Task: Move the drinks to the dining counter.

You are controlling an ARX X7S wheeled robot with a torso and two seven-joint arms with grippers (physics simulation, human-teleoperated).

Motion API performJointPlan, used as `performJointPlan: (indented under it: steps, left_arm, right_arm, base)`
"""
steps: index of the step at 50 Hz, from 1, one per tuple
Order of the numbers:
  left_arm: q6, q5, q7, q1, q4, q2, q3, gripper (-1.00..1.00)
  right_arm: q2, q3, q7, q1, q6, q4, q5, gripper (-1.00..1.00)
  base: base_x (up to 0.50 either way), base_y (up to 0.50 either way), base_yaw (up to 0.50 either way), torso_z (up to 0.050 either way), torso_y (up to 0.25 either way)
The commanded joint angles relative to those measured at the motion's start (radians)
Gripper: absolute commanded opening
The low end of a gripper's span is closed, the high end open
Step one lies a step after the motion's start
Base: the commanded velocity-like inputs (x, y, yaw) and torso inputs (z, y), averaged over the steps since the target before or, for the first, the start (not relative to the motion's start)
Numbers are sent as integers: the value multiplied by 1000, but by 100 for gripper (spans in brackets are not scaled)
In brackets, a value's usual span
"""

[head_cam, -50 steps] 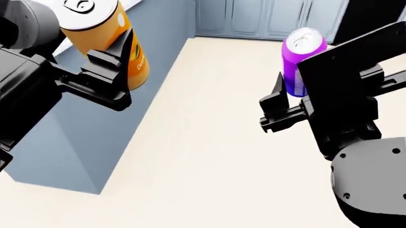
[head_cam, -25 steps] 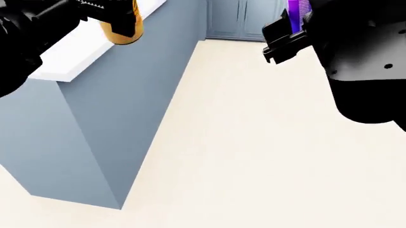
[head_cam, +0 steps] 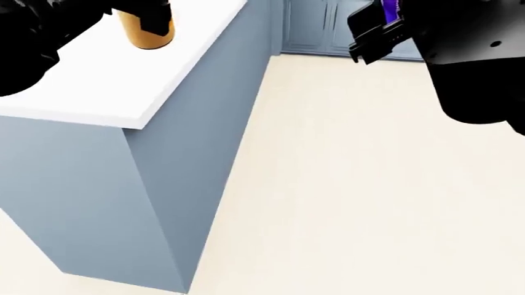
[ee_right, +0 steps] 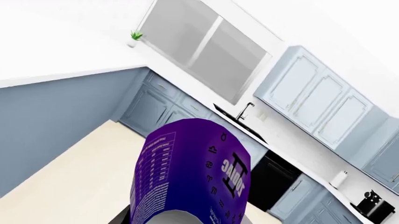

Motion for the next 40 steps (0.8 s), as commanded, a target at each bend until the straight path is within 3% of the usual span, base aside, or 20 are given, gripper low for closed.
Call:
performJointPlan:
  steps: [1, 40]
  left_arm:
    - [6, 21, 0, 5, -6, -9, 12, -100]
    - [-9, 1, -10, -7, 5, -27, 4, -100]
  right_arm:
    - [-7, -21, -25, 9, 2, 13, -39, -100]
    - [1, -38, -36, 13, 2, 9, -34, -100]
  base:
    - [-541, 218, 0, 0, 10]
    - [-542, 222, 0, 0, 2]
